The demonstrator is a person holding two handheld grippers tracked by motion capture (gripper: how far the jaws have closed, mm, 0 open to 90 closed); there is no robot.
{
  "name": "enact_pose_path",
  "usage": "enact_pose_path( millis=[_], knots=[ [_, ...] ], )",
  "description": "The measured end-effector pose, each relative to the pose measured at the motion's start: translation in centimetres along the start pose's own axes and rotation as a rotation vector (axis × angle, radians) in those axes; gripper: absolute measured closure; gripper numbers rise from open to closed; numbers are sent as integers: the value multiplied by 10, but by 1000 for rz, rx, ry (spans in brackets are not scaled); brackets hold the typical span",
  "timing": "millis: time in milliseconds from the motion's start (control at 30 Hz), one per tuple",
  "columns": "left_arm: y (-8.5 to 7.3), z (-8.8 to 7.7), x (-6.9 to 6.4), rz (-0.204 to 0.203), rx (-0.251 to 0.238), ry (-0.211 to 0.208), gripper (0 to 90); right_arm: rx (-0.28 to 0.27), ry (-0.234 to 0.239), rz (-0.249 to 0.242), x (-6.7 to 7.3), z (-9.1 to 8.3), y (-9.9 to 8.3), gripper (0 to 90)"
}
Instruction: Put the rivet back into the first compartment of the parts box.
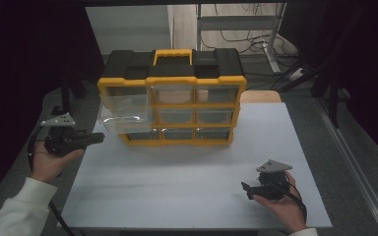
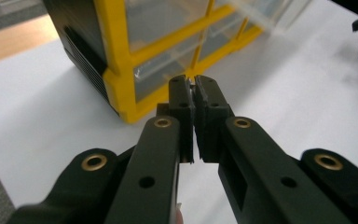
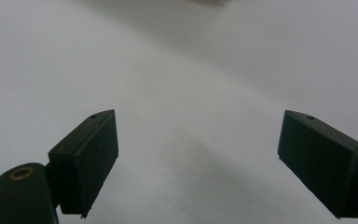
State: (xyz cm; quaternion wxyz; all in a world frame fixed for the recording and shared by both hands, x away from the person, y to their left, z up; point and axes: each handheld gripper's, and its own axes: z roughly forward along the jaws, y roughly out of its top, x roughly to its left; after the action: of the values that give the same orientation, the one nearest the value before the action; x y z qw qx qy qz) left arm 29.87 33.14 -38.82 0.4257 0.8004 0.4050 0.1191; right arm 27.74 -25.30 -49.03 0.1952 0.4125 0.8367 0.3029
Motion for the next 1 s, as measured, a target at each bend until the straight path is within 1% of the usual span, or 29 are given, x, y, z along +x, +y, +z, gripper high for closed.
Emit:
enact_pose_path(
  millis=[167,200,233,300,533,600,900,1000],
  knots=[
    [12,-13,4,2,-21,19,872,1,-1,-2,0,0,0,125],
    [13,-15,4,-3,-28,15,872,2,1,-1,0,0,0,125],
    [15,-18,5,-11,-41,0,872,3,1,1,0,0,0,125],
    [19,-22,6,-11,-45,5,872,3,0,-4,-1,0,0,125],
    [31,-34,8,-9,-65,19,872,3,1,0,0,0,0,125],
    [36,-38,8,-12,-75,15,872,4,2,-4,0,0,1,125],
    [58,-57,4,12,-101,27,872,5,5,-8,0,2,1,125],
    [69,-63,0,22,-115,19,872,6,5,-8,0,2,1,125]
  ],
)
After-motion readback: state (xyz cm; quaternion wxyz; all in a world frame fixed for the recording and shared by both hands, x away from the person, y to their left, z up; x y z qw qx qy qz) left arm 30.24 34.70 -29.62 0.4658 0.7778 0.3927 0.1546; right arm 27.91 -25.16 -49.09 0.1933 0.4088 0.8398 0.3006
